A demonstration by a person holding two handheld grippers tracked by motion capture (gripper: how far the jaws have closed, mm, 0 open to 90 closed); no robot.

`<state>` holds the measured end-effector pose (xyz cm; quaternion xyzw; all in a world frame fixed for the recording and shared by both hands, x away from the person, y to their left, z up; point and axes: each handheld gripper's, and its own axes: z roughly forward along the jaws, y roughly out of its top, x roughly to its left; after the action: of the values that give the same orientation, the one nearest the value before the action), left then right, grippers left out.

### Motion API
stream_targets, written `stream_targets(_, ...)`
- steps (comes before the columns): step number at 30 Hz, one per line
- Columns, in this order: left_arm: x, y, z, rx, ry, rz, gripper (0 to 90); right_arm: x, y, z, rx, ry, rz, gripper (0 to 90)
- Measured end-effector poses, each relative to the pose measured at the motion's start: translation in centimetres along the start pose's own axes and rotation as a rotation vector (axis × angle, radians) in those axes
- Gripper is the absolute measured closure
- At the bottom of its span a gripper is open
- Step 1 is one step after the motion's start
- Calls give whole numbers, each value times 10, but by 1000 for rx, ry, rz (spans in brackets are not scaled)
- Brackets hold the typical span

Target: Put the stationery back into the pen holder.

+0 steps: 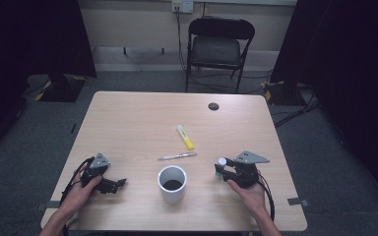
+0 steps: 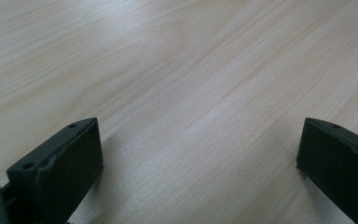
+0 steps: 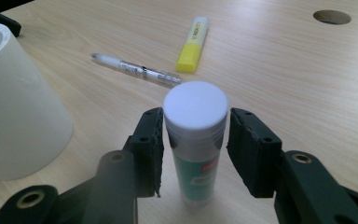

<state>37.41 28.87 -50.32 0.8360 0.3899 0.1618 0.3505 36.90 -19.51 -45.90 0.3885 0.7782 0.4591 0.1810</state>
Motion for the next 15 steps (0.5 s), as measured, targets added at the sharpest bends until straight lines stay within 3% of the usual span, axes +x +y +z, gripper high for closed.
stream_targets(8,0,0,0,0,3,4,0,-4,-9,11,65,26,26,574)
stream_targets(15,0,0,0,0,3,4,0,-4,-11,14,83,11,4,609)
